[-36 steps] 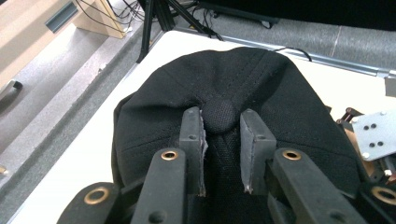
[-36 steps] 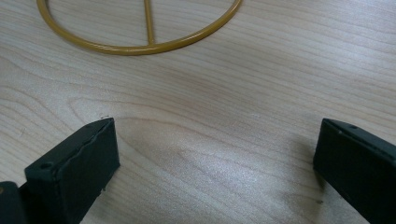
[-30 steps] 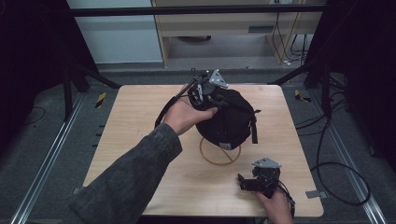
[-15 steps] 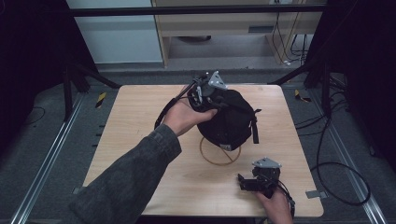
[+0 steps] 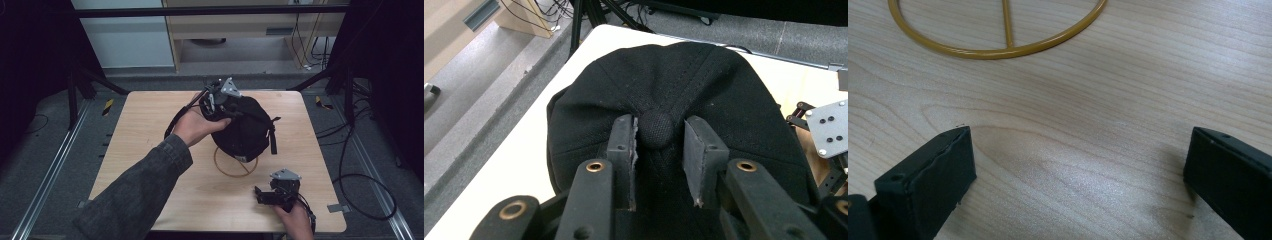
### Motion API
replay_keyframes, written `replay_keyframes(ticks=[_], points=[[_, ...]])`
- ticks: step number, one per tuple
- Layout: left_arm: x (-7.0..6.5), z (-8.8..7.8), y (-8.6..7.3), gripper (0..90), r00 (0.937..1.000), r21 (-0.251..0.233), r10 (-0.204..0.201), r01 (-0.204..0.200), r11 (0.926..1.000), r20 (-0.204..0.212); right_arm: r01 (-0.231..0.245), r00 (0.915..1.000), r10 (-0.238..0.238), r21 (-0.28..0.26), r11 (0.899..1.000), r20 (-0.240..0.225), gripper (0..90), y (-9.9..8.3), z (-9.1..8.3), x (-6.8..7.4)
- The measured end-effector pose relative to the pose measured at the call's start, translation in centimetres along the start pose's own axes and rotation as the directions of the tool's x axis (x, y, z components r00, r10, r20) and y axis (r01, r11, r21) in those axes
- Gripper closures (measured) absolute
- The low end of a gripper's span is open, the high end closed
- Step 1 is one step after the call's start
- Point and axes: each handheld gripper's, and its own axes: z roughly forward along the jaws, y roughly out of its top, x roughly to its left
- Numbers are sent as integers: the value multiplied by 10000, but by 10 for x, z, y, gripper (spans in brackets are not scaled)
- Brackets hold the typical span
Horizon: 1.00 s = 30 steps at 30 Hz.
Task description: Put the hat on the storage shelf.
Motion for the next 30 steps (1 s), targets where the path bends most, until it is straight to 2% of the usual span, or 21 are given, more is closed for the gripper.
replay_keyframes(ticks=[8,13,15,21,28,30], points=[[-1,-2,-1,556,9996,-138,-15,11,9999,-287,-49,10000,49,20,10000,40,3,0,0,1],[-2,-7,0,440,9990,-288,-338,330,9990,-286,-51,10000,51,24,10000,41,3,0,0,1],[-3,-9,1,395,9988,-336,-292,278,9990,-400,-51,10000,51,24,10000,42,3,0,0,1],[-7,-15,2,280,9994,-533,-269,257,9983,-223,-64,10000,64,33,10000,28,3,0,0,1],[-13,-20,3,204,9997,-580,-44,31,9983,-230,-69,10000,69,32,10000,28,3,0,0,1],[-16,-21,4,187,9998,-724,1,-16,9974,-213,-68,10000,68,32,10000,28,3,0,0,1]])
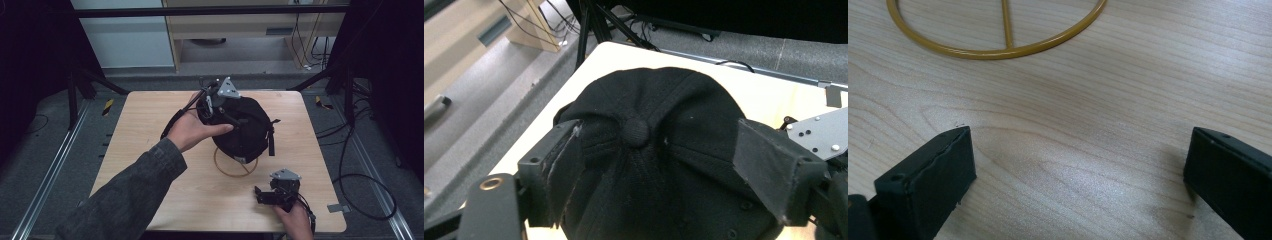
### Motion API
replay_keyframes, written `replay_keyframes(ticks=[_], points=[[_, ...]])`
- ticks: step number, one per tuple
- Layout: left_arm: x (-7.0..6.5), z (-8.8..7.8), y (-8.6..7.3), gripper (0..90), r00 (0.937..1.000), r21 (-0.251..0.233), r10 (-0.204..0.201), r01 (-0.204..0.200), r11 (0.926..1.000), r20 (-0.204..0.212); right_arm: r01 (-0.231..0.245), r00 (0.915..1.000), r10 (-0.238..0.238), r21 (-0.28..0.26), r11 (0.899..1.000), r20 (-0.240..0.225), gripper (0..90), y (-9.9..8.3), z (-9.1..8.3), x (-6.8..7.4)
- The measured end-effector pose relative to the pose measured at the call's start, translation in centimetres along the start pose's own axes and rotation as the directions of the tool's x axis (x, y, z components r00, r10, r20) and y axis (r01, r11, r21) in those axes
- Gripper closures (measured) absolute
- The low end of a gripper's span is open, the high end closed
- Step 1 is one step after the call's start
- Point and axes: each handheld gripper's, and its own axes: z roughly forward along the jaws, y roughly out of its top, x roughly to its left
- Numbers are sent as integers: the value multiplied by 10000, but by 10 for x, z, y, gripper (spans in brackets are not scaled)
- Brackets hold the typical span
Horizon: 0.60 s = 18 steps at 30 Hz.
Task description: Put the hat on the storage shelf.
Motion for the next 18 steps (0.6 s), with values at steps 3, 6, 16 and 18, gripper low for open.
replay_keyframes(ticks=[3,6,16,18], points=[[-4,-1,-1,145,9999,-18,-71,71,10000,135,-26,10000,26,6,10000,-5,3,0,0,0],[-6,-3,-4,127,9987,-190,-343,350,9992,379,-35,10000,35,3,10000,-8,3,0,0,0],[-12,-12,-15,92,9977,-342,-376,396,9986,569,-37,10000,37,15,10000,-5,3,0,0,0],[-12,-14,-16,86,9980,-373,-313,334,9987,553,-3,10000,3,9,10000,-3,3,0,0,0]])
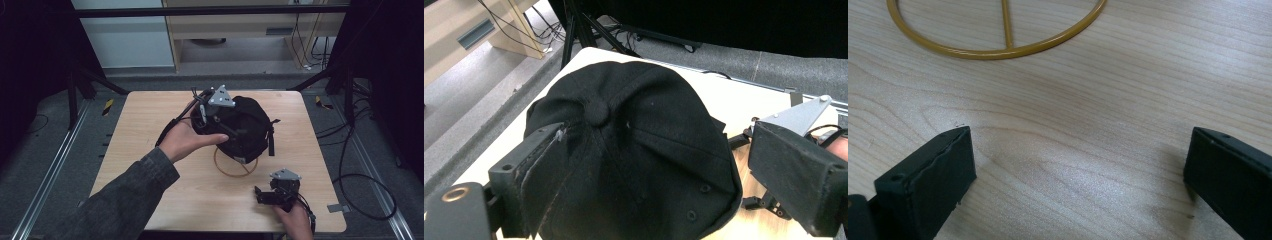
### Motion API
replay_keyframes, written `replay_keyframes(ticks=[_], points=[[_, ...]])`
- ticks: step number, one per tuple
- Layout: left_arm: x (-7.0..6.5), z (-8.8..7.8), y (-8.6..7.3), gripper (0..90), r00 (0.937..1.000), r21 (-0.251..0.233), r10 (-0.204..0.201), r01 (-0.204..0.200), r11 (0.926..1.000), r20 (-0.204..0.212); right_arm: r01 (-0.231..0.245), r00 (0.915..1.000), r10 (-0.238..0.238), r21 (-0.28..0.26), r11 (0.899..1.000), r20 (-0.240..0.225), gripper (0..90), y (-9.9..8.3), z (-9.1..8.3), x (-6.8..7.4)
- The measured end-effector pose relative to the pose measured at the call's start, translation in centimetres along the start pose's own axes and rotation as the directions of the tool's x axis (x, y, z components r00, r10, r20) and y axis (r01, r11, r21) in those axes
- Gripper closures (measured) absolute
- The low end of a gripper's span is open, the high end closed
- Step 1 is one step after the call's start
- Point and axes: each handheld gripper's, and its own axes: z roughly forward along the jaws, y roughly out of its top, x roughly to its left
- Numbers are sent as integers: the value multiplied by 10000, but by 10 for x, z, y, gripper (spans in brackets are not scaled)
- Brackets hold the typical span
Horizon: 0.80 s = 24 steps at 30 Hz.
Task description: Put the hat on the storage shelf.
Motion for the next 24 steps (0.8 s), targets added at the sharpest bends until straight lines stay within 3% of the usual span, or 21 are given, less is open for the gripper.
replay_keyframes(ticks=[7,13,24], points=[[-3,-7,-2,85,10000,-211,-67,67,9998,-3,-21,10000,21,4,10000,3,3,0,0,0],[-3,-11,-8,83,10000,-68,8,-9,10000,-79,-37,10000,37,4,10000,2,3,0,0,0],[-1,-29,-21,81,9995,-543,-224,212,9983,-201,35,10000,-35,-19,10000,-9,4,0,0,0]])
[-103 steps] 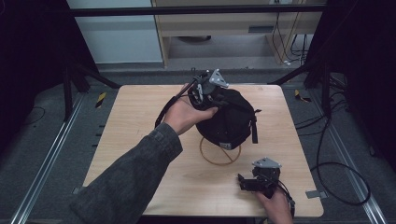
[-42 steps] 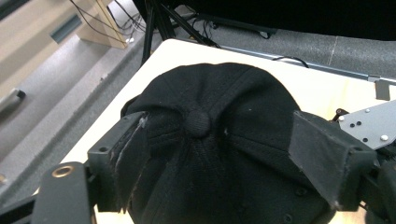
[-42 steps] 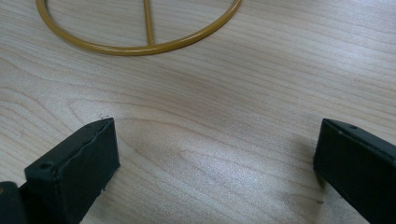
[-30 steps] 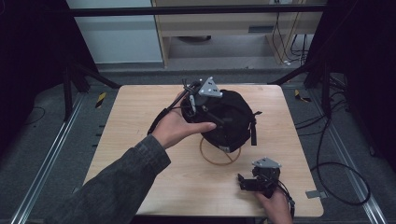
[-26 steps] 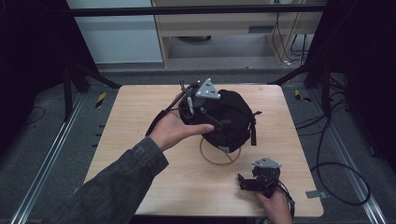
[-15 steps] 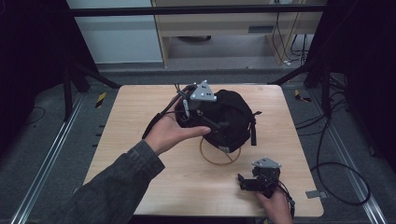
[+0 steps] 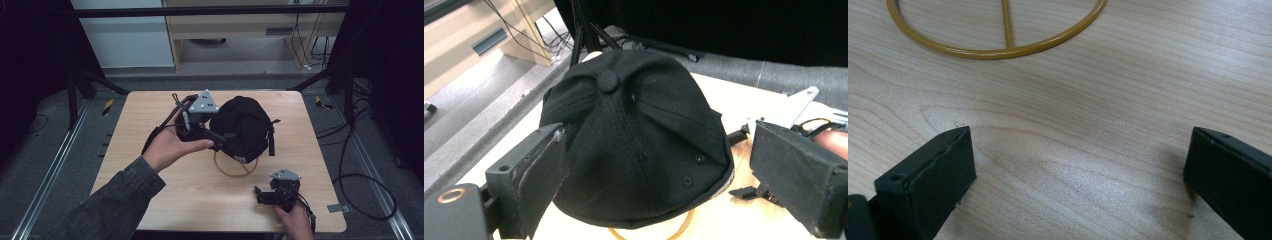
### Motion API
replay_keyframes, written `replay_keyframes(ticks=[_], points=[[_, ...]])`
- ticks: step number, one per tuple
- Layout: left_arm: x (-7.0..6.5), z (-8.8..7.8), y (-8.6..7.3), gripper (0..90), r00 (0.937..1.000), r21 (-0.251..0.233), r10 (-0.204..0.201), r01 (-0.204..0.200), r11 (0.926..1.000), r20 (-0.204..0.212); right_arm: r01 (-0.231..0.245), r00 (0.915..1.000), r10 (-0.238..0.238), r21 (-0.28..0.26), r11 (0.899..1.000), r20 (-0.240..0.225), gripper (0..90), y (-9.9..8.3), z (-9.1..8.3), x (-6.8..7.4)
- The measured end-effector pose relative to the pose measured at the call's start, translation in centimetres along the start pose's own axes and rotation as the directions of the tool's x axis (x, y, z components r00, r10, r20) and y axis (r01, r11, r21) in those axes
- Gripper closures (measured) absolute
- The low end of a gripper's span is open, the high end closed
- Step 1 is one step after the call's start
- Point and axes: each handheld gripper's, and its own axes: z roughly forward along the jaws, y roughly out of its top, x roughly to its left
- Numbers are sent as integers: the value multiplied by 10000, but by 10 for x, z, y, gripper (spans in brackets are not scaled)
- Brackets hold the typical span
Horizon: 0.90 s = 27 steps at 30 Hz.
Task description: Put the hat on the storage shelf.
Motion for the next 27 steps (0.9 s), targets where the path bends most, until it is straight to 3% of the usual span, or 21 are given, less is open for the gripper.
replay_keyframes(ticks=[17,27], points=[[10,-23,-26,77,9992,45,-69,71,10000,-386,-34,10000,34,11,10000,-8,3,0,0,0],[16,-39,-60,66,9982,209,-190,202,9996,-571,-5,10000,5,-7,10000,1,3,0,0,0]])
